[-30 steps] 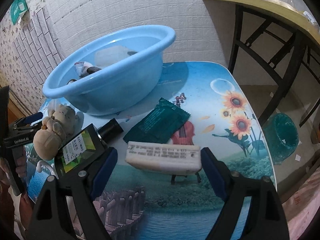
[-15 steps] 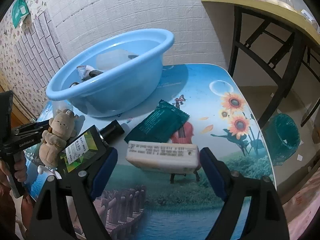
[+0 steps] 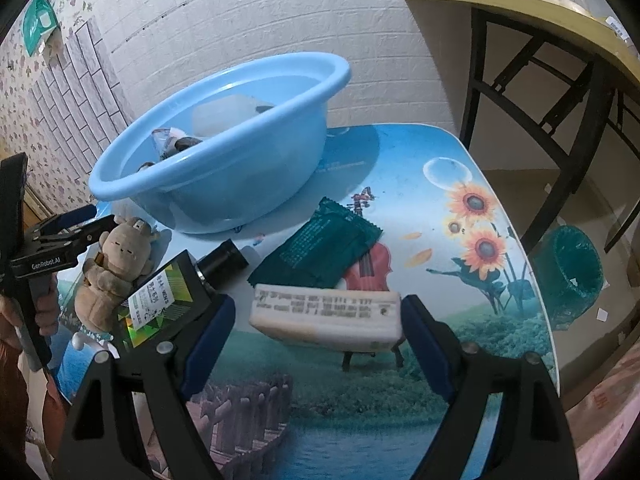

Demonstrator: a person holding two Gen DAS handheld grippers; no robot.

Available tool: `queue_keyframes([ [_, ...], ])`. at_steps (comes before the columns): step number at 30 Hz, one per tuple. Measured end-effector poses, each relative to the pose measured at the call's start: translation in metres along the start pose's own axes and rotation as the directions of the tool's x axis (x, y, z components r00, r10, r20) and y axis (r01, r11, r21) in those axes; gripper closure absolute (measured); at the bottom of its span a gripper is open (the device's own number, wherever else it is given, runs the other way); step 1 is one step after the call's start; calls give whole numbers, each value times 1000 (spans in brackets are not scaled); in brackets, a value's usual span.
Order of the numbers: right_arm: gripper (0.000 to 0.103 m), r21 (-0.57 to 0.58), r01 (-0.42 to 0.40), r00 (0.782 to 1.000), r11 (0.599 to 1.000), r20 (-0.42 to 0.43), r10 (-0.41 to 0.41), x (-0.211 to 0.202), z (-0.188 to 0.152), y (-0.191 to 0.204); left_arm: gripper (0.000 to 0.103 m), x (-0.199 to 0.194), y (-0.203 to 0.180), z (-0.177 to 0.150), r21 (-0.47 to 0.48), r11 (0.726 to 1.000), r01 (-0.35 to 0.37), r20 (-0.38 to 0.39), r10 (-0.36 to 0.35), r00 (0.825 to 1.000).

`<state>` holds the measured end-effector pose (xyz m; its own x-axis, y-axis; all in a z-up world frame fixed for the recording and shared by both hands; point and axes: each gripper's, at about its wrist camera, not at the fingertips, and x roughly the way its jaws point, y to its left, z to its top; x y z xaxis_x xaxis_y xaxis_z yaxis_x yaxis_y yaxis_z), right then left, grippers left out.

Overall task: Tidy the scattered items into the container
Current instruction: 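Grasp the white soap bar box with the right gripper while the left grasps the clear zip bag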

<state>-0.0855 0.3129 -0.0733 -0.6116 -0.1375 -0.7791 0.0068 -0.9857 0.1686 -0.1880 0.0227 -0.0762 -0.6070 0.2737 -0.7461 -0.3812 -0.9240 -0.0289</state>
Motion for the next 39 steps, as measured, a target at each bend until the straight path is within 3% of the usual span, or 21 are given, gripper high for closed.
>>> queue_keyframes([
  [7, 20, -1, -13, 1000, 1000, 7, 13, 4, 4, 1, 3, 24, 10, 14, 9, 993, 119, -53, -119, 992],
  [9, 25, -10, -21, 1000, 1000, 15, 21, 4, 5, 2, 13, 29, 13, 16, -10, 984, 178, -74, -178, 981],
  [11, 29, -13, -22, 1000, 1000, 18, 23, 4, 5, 3, 38, 36, 13, 17, -15, 975, 223, -113, -223, 968],
  [12, 34, -14, -28, 999, 1000, 19, 28, 4, 5, 3, 42, 38, 12, 16, -9, 973, 230, -129, -229, 965],
  [13, 38, -16, -32, 999, 999, 19, 32, 4, 5, 3, 53, 39, 10, 16, 1, 970, 242, -134, -240, 961],
  [15, 38, -19, -42, 999, 999, 22, 43, 4, 5, 2, 58, 36, 5, 17, 30, 970, 240, -135, -234, 963],
  [18, 39, -26, -50, 998, 998, 27, 51, 3, 4, 2, 74, 29, 0, 16, 37, 973, 229, -130, -223, 966],
  [30, 40, -40, -78, 993, 996, 81, 81, -23, -3, 4, 78, -18, -6, -8, -62, 988, 143, -113, -150, 982],
  [39, 40, -56, -93, 989, 994, 112, 98, -44, -7, 12, 78, -65, -9, -31, -126, 988, 88, -23, -92, 996],
])
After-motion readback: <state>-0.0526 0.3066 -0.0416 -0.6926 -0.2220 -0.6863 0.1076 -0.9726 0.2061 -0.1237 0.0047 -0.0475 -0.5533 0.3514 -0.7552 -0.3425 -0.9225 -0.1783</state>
